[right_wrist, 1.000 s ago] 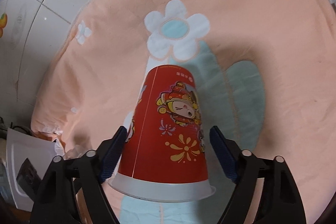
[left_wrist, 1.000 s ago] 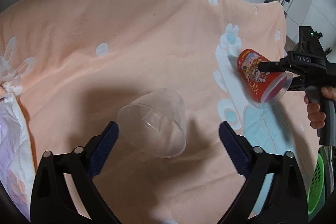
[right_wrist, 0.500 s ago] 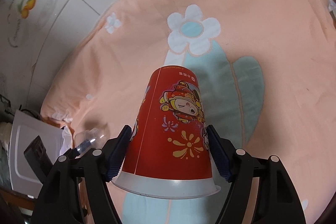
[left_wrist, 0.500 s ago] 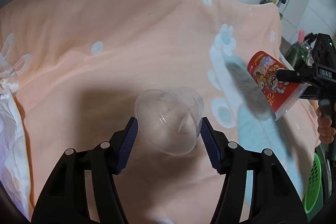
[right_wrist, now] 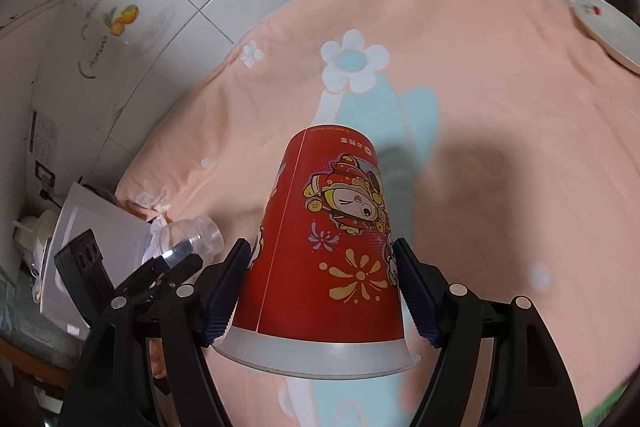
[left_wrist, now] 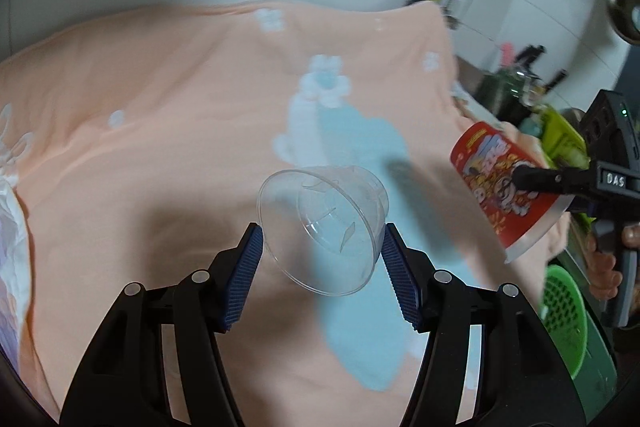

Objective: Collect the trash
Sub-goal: 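Carry both cups over the green basket and open the right gripper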

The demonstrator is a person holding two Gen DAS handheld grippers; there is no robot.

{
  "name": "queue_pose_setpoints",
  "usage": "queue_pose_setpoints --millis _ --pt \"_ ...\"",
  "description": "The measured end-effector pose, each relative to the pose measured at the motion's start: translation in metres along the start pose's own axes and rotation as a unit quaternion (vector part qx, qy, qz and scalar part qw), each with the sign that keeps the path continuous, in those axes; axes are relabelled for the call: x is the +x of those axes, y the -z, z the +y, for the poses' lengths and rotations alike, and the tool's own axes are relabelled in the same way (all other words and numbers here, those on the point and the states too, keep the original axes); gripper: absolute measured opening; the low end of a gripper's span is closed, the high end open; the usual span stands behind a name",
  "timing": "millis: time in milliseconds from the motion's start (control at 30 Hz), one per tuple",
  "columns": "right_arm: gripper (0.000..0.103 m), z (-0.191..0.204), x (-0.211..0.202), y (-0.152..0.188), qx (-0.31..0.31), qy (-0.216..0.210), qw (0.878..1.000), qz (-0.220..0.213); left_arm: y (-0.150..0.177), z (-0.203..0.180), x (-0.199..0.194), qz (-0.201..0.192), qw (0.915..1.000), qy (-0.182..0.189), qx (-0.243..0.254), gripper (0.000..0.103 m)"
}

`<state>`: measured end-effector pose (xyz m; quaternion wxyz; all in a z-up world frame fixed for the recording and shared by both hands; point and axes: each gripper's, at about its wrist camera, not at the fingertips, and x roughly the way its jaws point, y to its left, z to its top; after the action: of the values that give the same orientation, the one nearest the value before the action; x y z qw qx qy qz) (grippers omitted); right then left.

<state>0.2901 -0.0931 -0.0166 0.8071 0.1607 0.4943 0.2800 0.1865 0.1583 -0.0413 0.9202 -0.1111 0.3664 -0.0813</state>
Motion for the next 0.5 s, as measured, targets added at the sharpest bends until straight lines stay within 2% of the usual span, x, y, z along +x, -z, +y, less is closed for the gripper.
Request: queue_pose_setpoints --millis 267,500 --pt "0.069 -0.033 -0.078 0.062 0.023 0.024 0.998 -0.045 0.024 -0.074 -0.01 0.007 0.9979 0.055 0.034 0.06" --pt "0.069 -0.084 -0.154 0.127 0.054 0.089 0.991 -0.087 0.044 -0.152 -0.007 0.016 0.9903 0.116 0.075 0.06"
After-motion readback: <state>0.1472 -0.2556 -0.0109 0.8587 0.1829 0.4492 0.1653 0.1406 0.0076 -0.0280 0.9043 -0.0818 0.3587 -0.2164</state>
